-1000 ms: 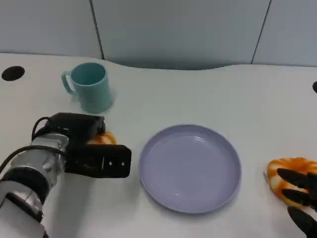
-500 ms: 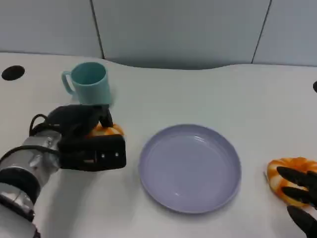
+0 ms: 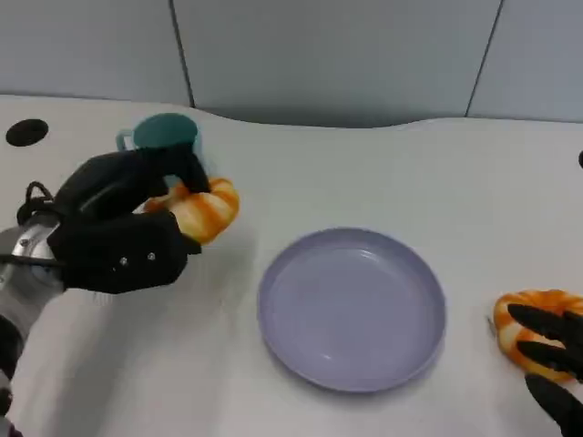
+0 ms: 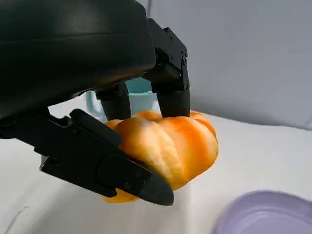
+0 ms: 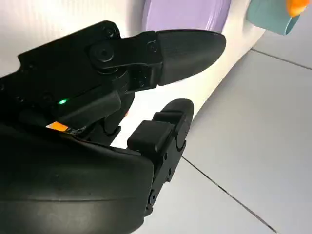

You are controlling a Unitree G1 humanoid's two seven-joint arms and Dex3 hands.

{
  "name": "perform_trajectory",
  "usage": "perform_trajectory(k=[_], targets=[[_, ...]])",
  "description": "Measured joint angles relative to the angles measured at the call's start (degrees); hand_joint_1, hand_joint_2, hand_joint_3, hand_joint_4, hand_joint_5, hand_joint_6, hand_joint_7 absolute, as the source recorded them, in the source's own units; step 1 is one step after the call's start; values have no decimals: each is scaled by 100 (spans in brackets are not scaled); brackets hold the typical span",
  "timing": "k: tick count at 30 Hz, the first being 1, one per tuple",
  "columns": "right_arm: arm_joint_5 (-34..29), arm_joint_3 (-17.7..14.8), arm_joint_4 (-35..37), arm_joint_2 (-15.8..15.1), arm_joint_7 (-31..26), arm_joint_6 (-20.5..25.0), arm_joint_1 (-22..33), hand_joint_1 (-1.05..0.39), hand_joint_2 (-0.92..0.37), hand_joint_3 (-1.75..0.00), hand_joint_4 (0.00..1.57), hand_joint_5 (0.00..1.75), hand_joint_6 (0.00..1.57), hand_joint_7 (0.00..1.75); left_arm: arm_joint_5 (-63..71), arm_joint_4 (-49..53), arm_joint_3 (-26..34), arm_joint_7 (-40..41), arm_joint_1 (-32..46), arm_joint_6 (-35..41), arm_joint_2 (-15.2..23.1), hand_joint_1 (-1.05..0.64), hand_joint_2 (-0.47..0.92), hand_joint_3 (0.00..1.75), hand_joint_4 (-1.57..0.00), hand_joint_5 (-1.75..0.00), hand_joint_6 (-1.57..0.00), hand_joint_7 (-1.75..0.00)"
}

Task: Grasp the bread from the table and place it into the plate.

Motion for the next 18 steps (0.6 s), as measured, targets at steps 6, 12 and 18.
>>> perform_trajectory(k=[6, 12, 18], targets=[[43, 4, 1, 23, 1, 12, -8, -40, -92, -36, 95, 1, 79, 0, -240, -381, 34, -585, 2, -267, -241, -21, 91, 9, -73, -175, -49, -175], [51, 6, 1, 24, 3, 11, 15, -39, -92, -36, 95, 1, 80, 0, -253, -404, -68, -1008, -12, -604, -803, -18, 92, 11, -77, -175, -50, -175], [118, 20, -40, 53, 13, 110, 54, -40, -92, -35, 96, 1, 79, 0, -244, -61, -223, -1453, -168, -993, -1248, -19, 92, 12, -79, -175, -52, -175]])
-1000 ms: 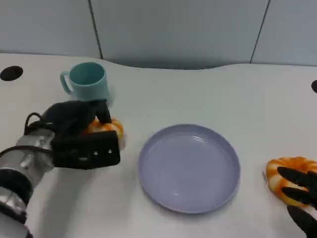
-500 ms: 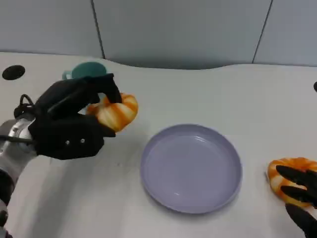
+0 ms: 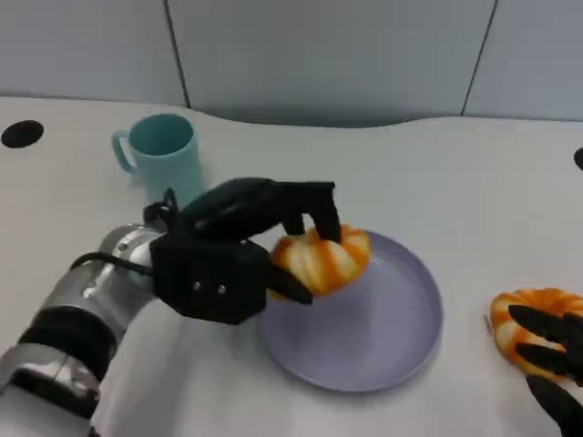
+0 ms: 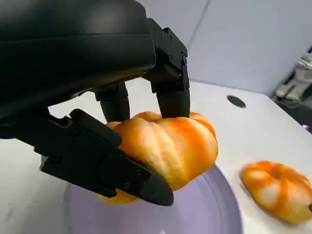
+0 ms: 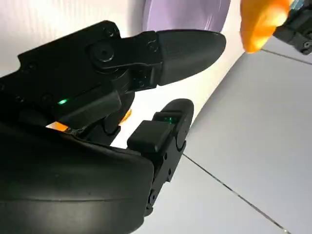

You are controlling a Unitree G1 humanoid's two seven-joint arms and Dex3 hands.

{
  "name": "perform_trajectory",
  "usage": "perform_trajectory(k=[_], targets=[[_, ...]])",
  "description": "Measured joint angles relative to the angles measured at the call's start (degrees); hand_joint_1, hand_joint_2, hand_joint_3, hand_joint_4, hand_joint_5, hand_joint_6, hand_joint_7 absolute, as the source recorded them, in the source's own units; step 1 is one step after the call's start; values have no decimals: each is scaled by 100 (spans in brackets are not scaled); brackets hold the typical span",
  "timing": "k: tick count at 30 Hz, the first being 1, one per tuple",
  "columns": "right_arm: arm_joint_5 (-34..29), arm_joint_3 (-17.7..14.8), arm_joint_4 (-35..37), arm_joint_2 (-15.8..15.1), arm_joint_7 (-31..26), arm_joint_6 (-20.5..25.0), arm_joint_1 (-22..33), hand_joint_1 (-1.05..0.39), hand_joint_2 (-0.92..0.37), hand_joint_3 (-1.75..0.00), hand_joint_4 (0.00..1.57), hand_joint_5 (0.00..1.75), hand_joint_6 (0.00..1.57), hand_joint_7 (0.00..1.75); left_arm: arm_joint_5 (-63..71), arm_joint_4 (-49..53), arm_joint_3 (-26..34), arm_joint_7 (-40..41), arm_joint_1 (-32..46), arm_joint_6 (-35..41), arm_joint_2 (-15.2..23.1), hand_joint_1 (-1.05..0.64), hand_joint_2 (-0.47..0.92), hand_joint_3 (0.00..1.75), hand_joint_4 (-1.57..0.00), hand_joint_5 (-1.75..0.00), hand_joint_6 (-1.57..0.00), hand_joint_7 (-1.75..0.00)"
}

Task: Grasp the bread from the table and place it into the plate.

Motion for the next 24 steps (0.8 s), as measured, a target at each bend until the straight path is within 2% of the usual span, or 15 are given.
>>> perform_trajectory(k=[4, 9, 12, 16, 18, 20, 21, 22, 23, 24], targets=[[-32, 34, -62, 16, -9, 22, 19, -40, -92, -35, 95, 1, 78, 0, 291, 163, -247, 22, -287, -122, -134, -21, 92, 17, -76, -175, -52, -175], [-127, 56, -101, 19, -38, 13, 48, -39, -92, -36, 96, 1, 78, 0, 699, 312, -517, 224, -398, -155, -221, -20, 91, 24, -80, -175, -58, -175], [-130, 80, -149, 47, -40, 14, 46, -39, -92, -36, 95, 1, 78, 0, 1010, 353, -726, 393, -494, -179, -282, -20, 85, 22, -77, -175, -54, -175], [-165, 107, -151, 56, -52, -1, 45, -39, -92, -36, 96, 1, 78, 0, 1505, 360, -1065, 745, -737, -321, -277, -29, 82, 19, -65, -175, -47, -175], [-194, 112, -150, 56, -62, -11, 37, -39, -92, -36, 96, 1, 78, 0, 1683, 363, -1196, 871, -856, -413, -260, -33, 84, 15, -53, -175, -38, -174], [-209, 116, -149, 57, -83, -11, 33, -40, -92, -35, 96, 1, 78, 0, 1819, 386, -1301, 930, -945, -481, -226, -35, 87, 11, -45, -175, -35, -167], [-210, 117, -149, 58, -97, -11, 33, -40, -92, -35, 97, 2, 78, 0, 1845, 412, -1334, 930, -972, -517, -205, -37, 88, 6, -39, -163, -34, -144], [-211, 118, -150, 63, -105, -8, 34, -40, -92, -35, 97, 2, 78, 0, 1833, 449, -1336, 922, -982, -538, -197, -37, 89, 4, -38, -158, -35, -134], [-215, 123, -153, 71, -111, 0, 34, -40, -92, -35, 97, 2, 78, 0, 1801, 505, -1330, 891, -987, -579, -195, -41, 90, 2, -33, -145, -37, -111], [-227, 135, -157, 78, -121, 4, 34, -40, -92, -35, 97, 2, 78, 0, 1770, 542, -1327, 804, -988, -609, -192, -42, 91, 1, -32, -139, -38, -102]])
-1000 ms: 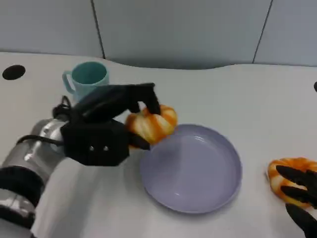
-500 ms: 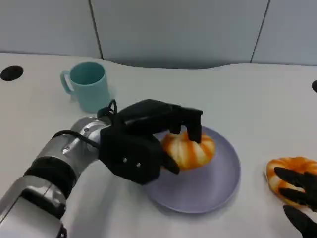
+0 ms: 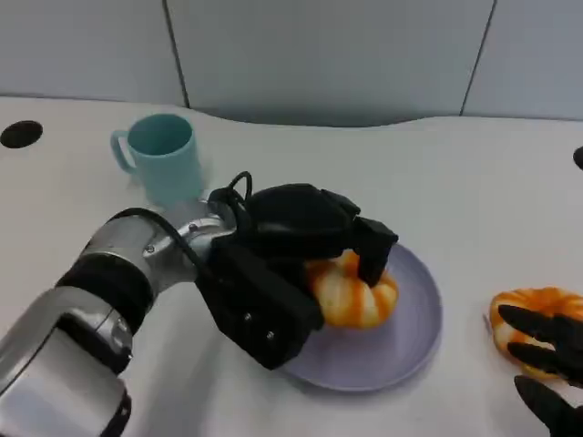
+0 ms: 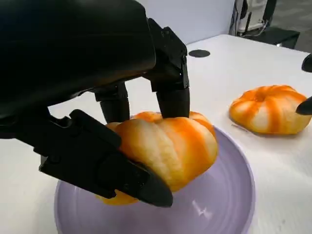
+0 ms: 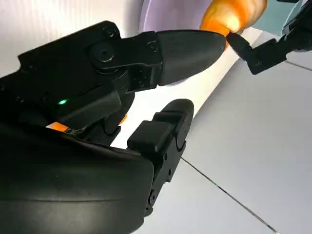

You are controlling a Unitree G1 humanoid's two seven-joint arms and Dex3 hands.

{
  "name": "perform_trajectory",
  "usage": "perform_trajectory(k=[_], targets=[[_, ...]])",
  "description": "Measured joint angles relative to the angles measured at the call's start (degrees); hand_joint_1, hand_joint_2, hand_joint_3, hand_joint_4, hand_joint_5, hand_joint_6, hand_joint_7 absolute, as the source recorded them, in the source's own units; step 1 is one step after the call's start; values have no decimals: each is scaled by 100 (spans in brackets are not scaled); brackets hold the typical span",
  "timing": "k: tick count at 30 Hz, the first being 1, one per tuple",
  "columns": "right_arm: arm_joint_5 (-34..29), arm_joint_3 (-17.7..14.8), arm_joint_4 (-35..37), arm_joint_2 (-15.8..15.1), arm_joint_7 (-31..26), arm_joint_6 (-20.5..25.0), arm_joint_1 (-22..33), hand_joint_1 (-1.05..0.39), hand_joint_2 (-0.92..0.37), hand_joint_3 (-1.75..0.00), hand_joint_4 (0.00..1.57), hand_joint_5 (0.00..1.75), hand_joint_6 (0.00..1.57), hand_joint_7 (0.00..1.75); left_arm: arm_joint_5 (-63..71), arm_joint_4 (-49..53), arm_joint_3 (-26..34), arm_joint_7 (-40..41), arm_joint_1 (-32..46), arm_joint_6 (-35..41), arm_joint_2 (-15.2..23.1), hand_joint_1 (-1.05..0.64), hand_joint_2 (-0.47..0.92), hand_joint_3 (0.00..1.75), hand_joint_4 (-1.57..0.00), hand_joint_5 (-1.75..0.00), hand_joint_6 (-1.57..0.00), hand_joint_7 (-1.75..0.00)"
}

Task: Grasp the bread from the table and place it into the plate.

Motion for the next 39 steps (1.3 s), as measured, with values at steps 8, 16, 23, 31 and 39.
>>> perform_trajectory(k=[8, 16, 23, 31, 39], targets=[[-29, 21, 0, 10, -71, -2, -14, -40, -92, -35, 98, 2, 78, 0, -65, 20, 0, -408, -47, -177, 33, -64, 92, 3, -16, -72, -41, -21], [-123, 21, 0, 9, -117, -3, -24, -41, -92, -35, 98, 2, 78, 0, -444, 20, 73, -1102, -221, -212, 54, -72, 92, 4, -2, -49, -28, -1], [-132, 21, 1, 9, -120, -11, -23, -39, -92, -35, 97, 1, 78, 0, -684, -36, 206, -1609, -220, -185, 66, -73, 92, 6, -3, -41, -26, -2], [-138, 20, 1, 9, -148, -19, -16, -40, -92, -36, 97, 2, 78, 0, -1385, -367, 639, -2109, -207, -291, 401, -69, 92, 5, -6, -48, -29, -3], [-137, 18, -6, 6, -152, -18, 9, -41, -92, -35, 97, 1, 79, 0, -3092, -792, 1433, -3432, 300, -178, 914, -67, 92, 9, -2, -41, -25, -1]])
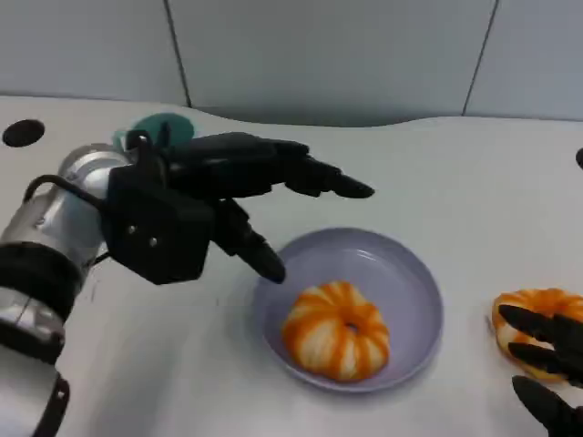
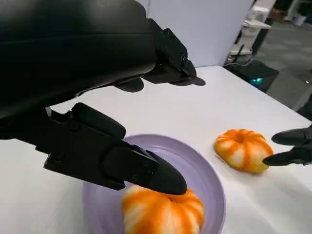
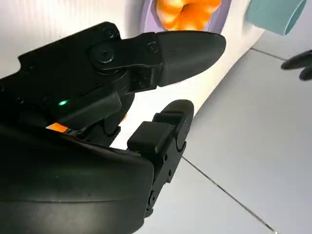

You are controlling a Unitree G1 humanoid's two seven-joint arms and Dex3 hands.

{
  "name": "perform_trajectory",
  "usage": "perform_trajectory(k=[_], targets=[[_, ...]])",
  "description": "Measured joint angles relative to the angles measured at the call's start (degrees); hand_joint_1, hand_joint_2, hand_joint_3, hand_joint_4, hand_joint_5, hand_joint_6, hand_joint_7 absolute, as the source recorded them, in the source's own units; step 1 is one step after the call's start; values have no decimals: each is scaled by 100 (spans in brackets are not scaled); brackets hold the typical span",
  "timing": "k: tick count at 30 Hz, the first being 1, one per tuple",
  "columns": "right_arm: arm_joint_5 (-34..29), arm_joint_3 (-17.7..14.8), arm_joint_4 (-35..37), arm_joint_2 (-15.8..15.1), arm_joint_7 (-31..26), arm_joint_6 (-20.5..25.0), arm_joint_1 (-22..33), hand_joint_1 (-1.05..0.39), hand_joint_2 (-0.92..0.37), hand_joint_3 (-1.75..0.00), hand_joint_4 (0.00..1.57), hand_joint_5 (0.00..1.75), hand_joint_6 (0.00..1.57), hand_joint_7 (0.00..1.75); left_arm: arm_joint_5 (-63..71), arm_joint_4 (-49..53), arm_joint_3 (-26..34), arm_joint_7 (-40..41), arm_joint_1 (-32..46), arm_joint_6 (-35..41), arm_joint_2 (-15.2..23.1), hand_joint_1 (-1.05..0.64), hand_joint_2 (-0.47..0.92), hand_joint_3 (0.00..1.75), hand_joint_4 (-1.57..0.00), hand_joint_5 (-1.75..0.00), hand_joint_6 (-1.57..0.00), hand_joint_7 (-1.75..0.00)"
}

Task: Grasp the bread from the table and place it into the plate.

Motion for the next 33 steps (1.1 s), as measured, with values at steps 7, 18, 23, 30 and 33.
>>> perform_trajectory(k=[7, 18, 23, 30, 33], targets=[[2, -17, 1, -26, 1, 4, 9, -41, -92, -35, 96, 1, 79, 0, -1475, -224, 973, -1171, 892, 1031, 294, -64, 92, 8, -8, -36, -26, -1], [257, -98, -1, -36, 125, 108, 39, -41, -92, -34, 97, 1, 80, 0, -2274, -1232, 1894, -1585, 2515, 2556, 729, -66, 92, 14, -17, -34, -24, -2], [279, -106, 10, -44, 188, 97, 12, -40, -92, -34, 96, 0, 79, 0, -2356, -2049, 2147, -1417, 3329, 3151, 786, -56, 92, 11, -40, -67, -46, -6], [256, -105, 2, -41, 195, 118, 27, -41, -92, -34, 96, 1, 79, 0, -2333, -3336, 2242, -505, 4160, 4968, 682, -50, 92, 11, -35, -167, -40, -122], [240, -103, 1, -42, 194, 116, 27, -40, -92, -35, 96, 0, 78, 0, -2126, -3862, 2133, -229, 4317, 5890, 733, -52, 92, 14, -50, -174, -36, -168]])
